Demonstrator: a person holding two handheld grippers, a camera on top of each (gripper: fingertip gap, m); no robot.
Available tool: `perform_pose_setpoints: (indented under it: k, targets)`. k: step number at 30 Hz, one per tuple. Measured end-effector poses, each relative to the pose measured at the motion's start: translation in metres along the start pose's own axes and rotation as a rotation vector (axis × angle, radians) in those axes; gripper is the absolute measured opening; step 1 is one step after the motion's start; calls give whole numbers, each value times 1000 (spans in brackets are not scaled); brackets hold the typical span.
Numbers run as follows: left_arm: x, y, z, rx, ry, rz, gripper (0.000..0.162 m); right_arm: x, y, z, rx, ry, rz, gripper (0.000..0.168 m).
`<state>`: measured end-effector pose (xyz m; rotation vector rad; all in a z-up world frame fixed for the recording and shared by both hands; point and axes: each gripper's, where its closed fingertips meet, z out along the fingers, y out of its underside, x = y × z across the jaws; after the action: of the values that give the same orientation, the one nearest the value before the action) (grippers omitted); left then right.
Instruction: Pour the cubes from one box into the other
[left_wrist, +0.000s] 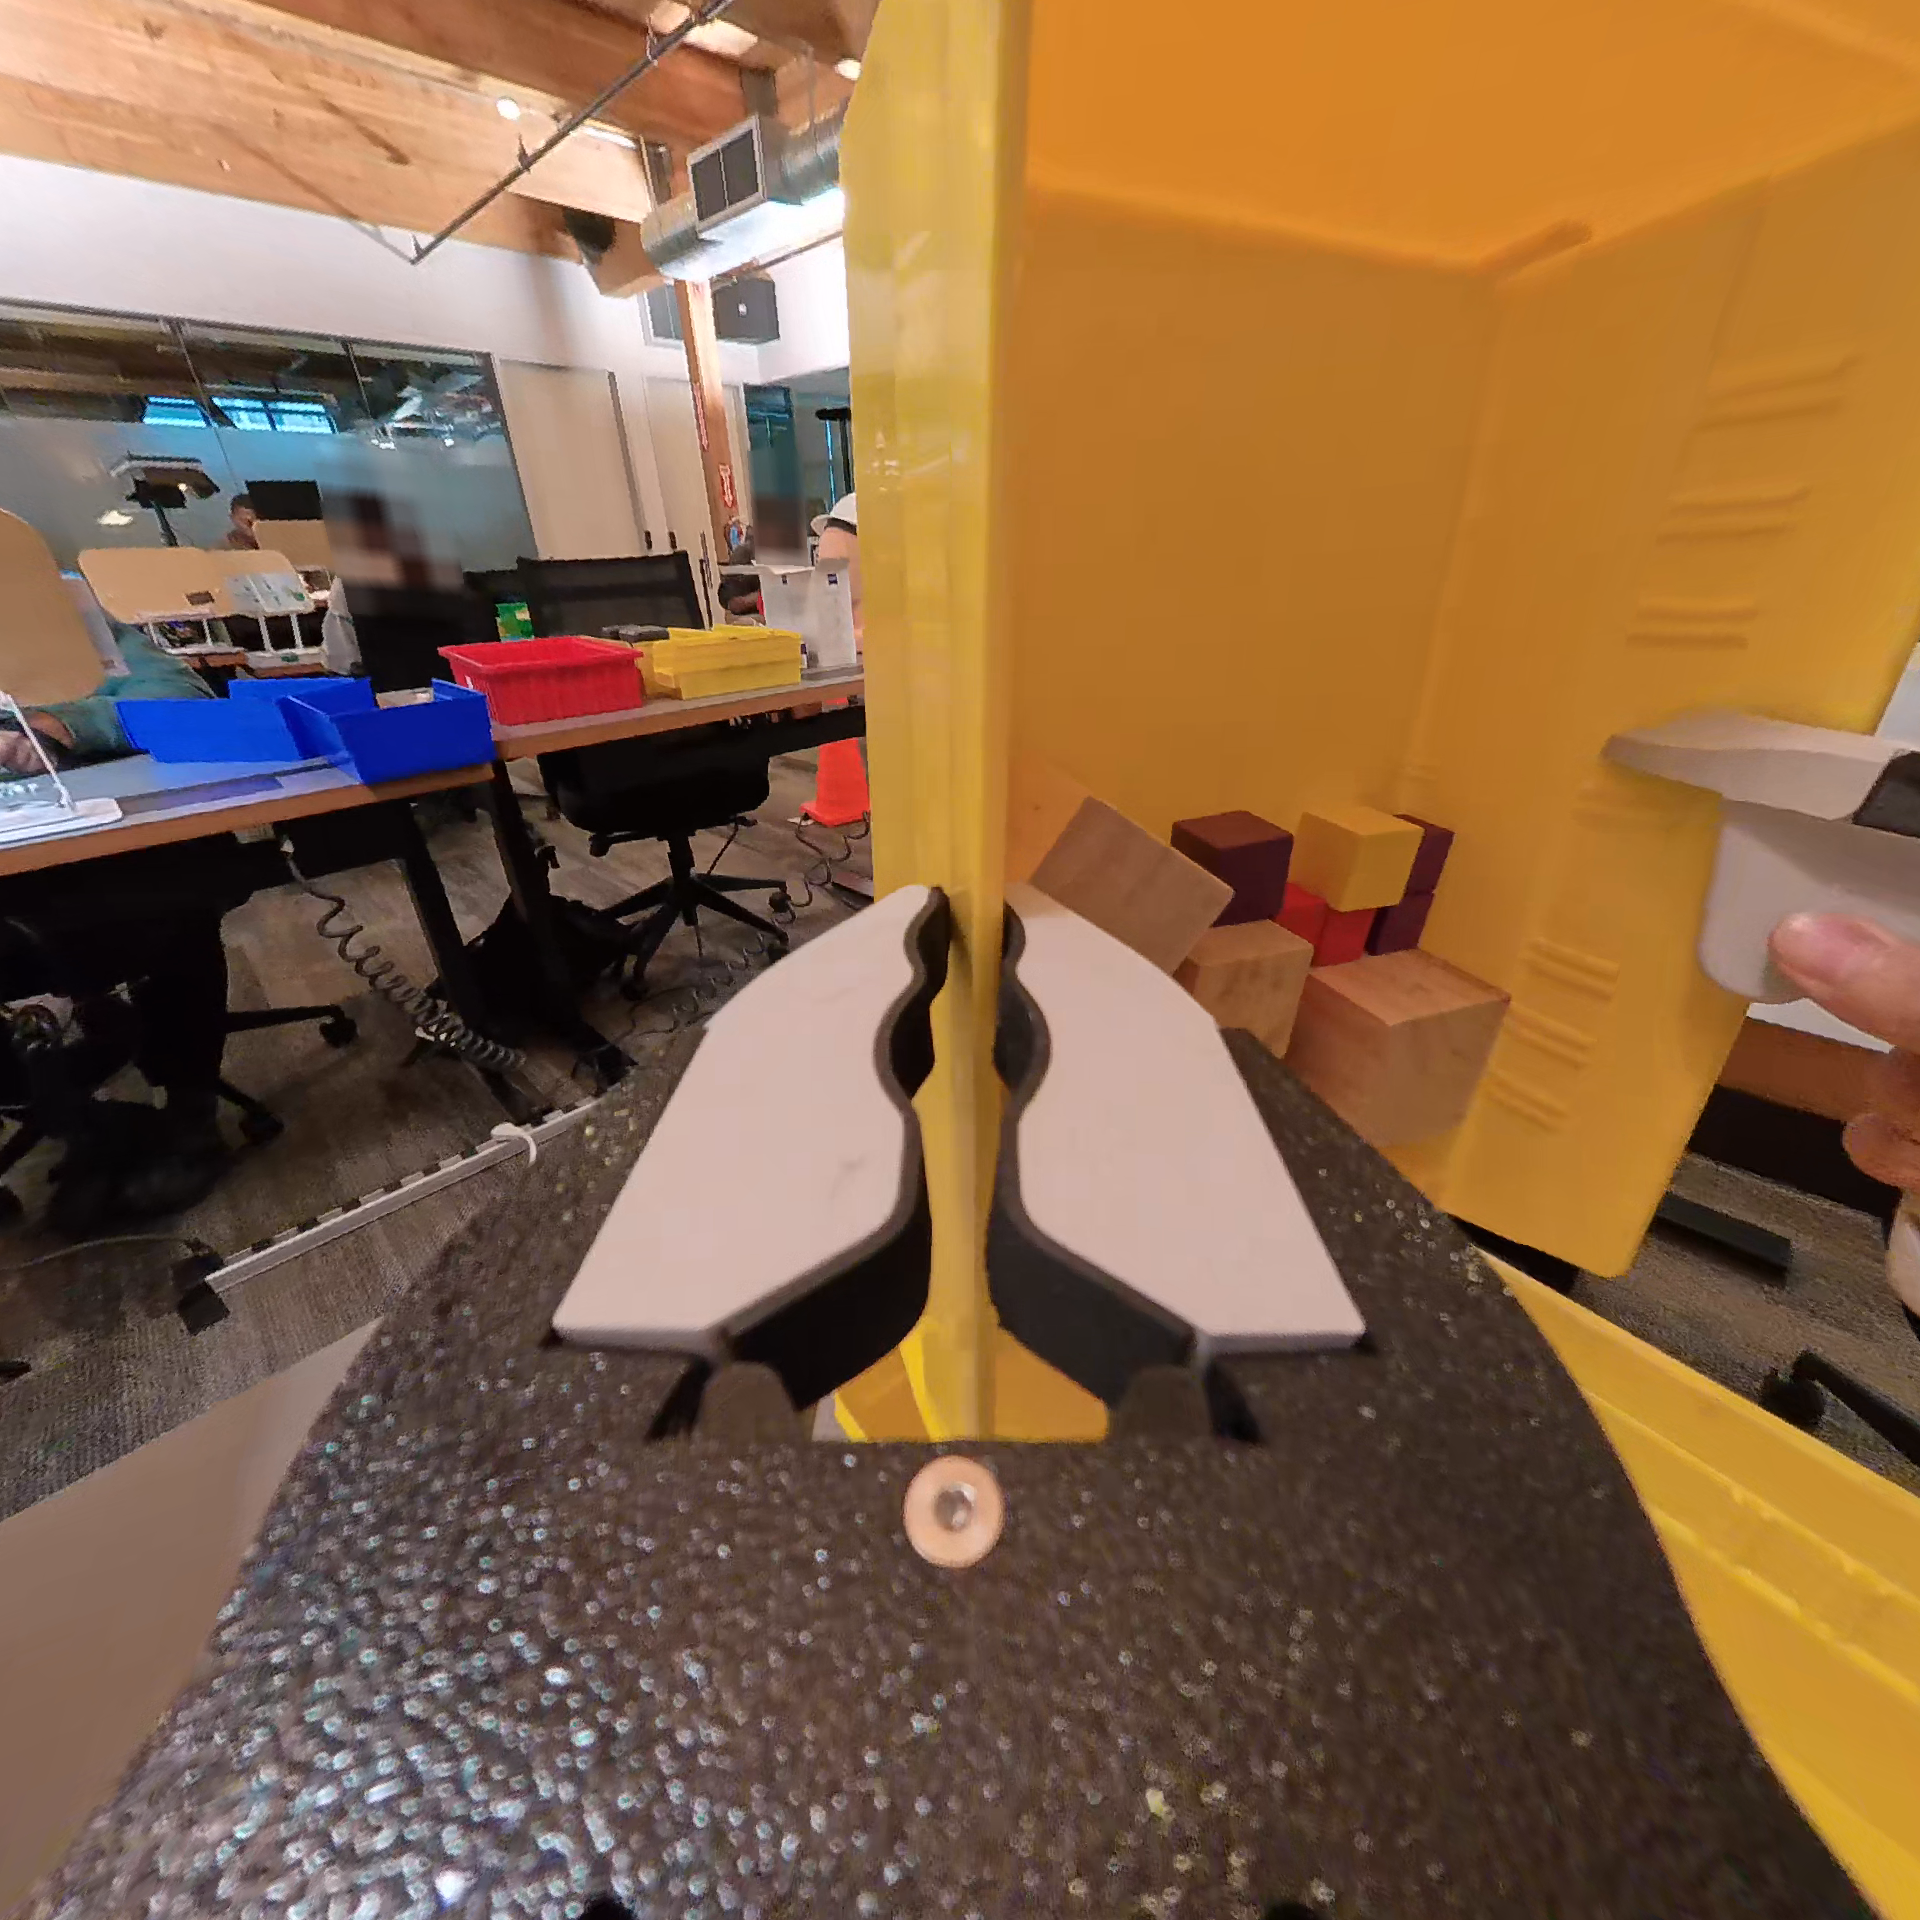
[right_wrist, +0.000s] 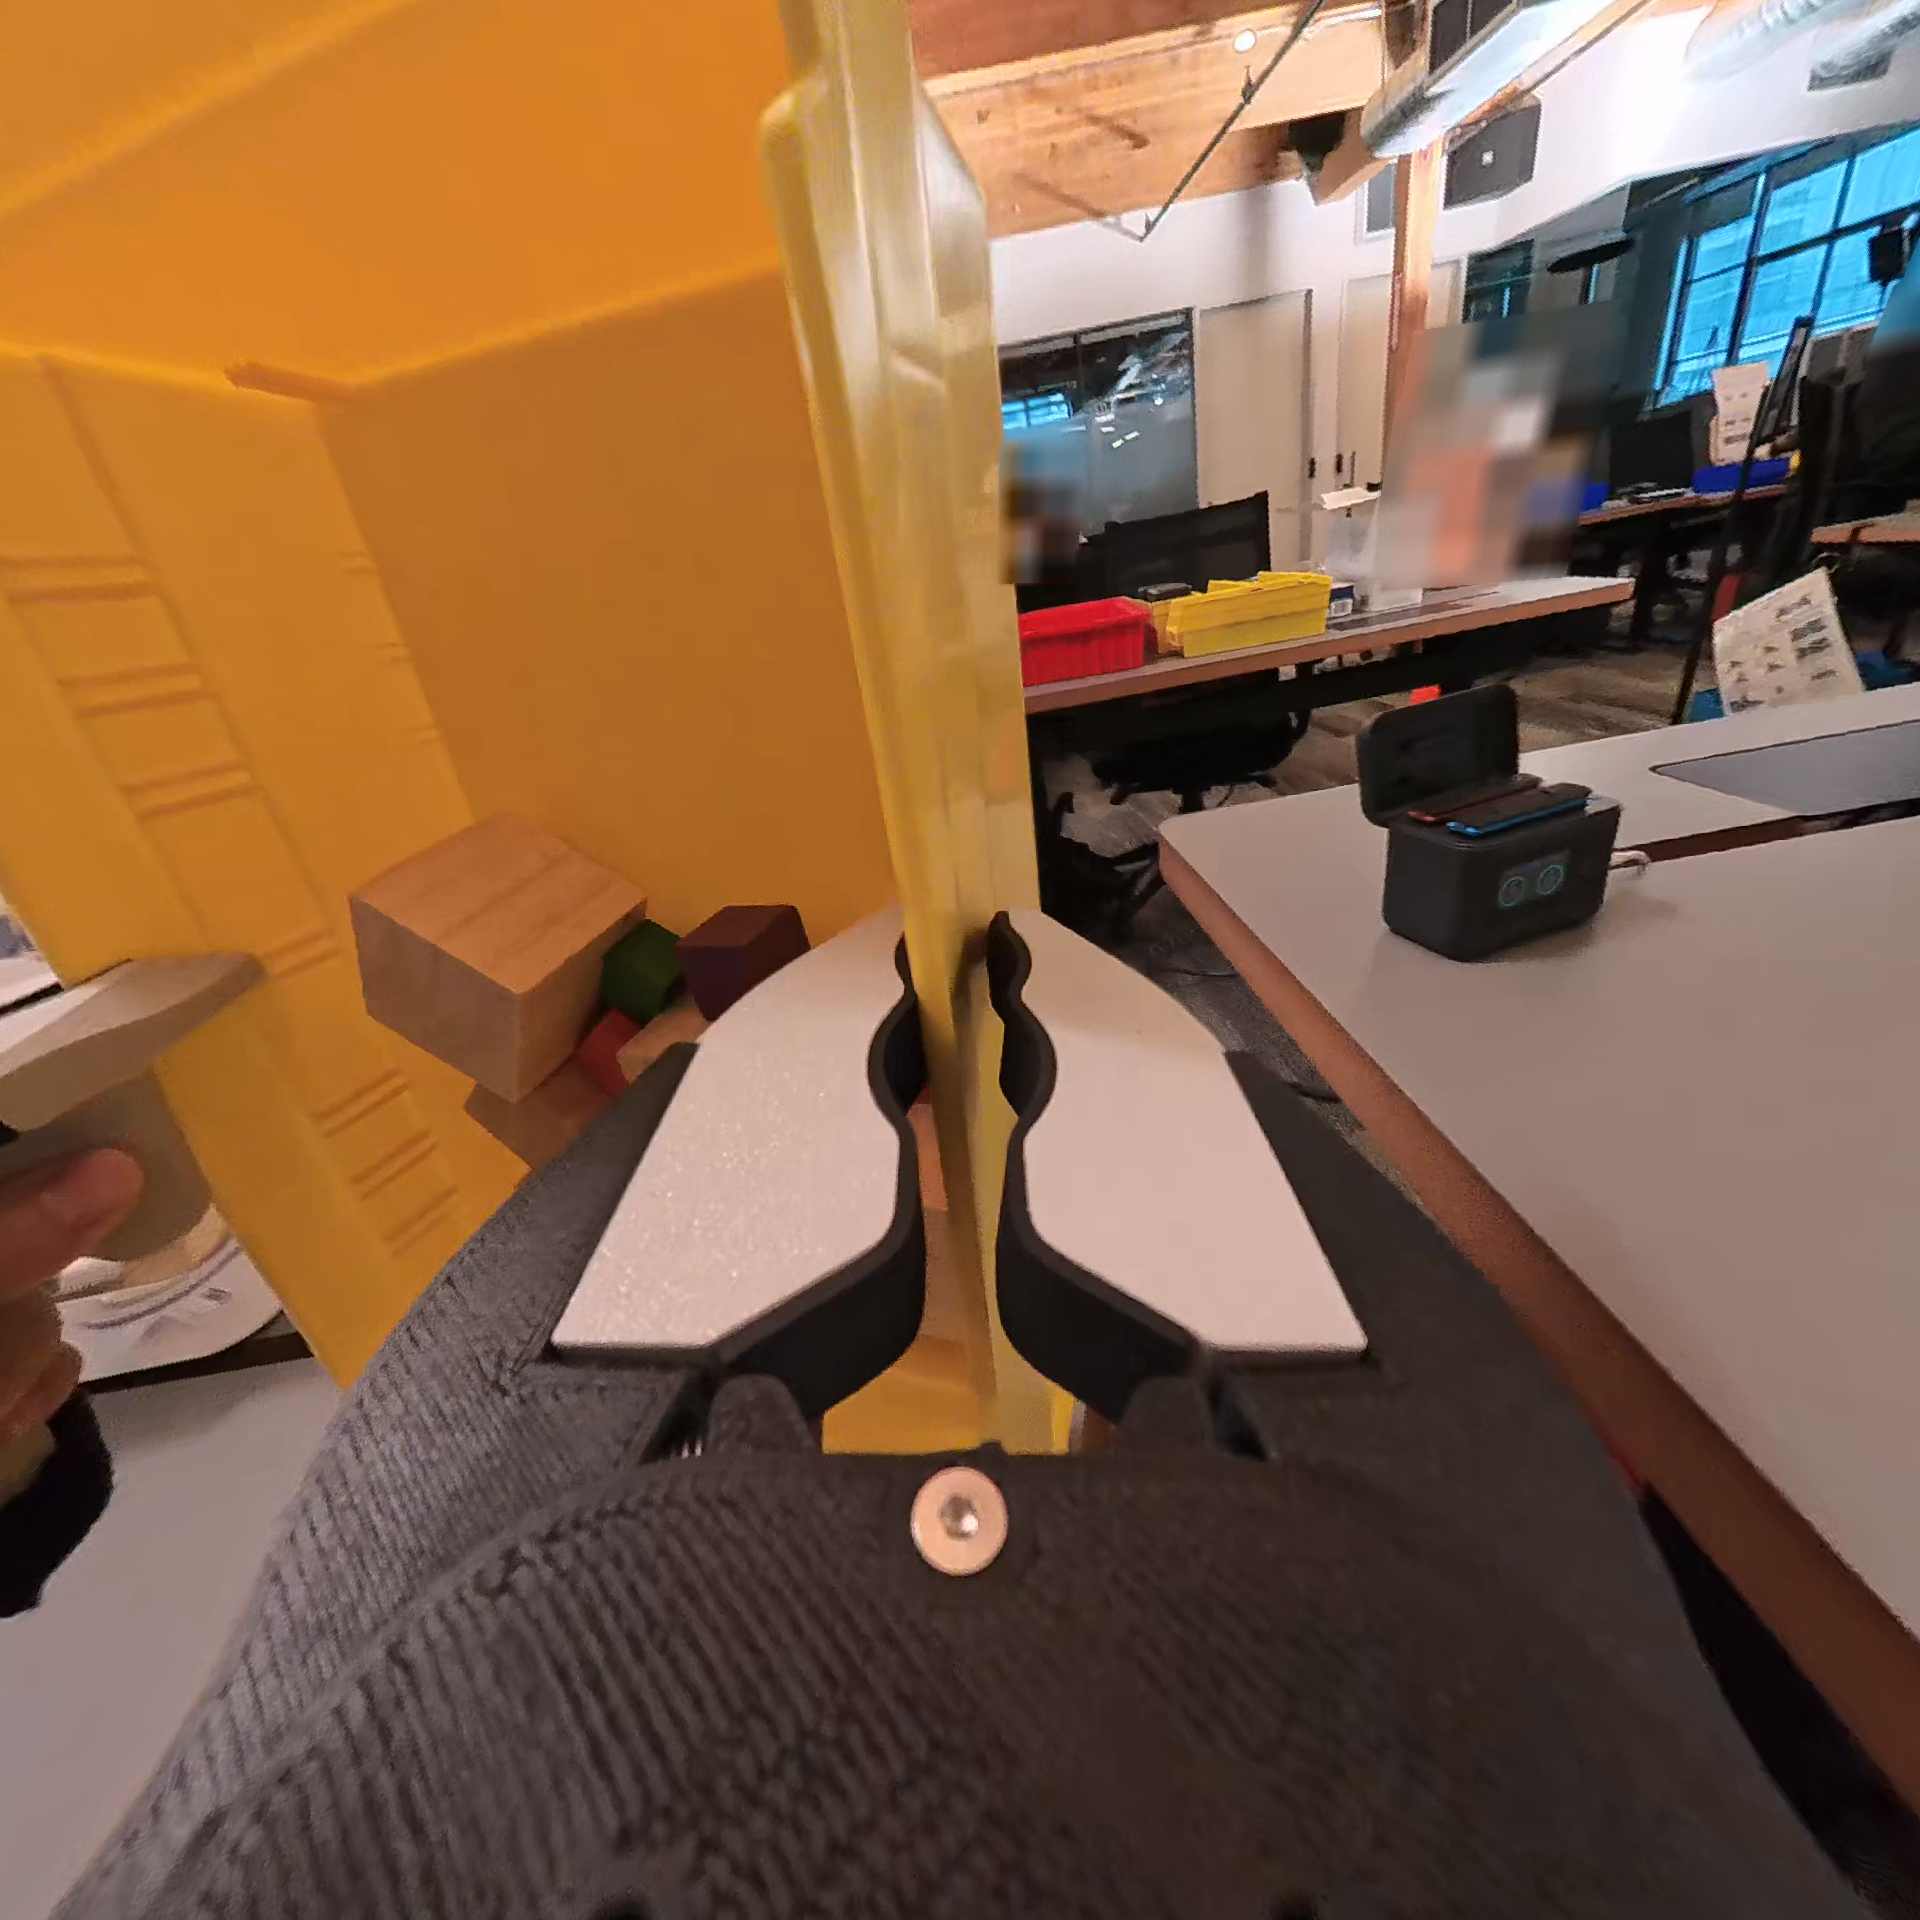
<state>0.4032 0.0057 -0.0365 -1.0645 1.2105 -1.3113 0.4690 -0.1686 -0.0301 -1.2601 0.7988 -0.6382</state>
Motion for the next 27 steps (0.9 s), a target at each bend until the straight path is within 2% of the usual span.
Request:
perform_pose_setpoints:
  k: [14,27]
  targets:
    - [5,12,2,77,41,9,7,2,4,-1,120,-101,118,17]
    - [-1,12,3,115,18,3,8,-2,2,12,132,-165,118,17]
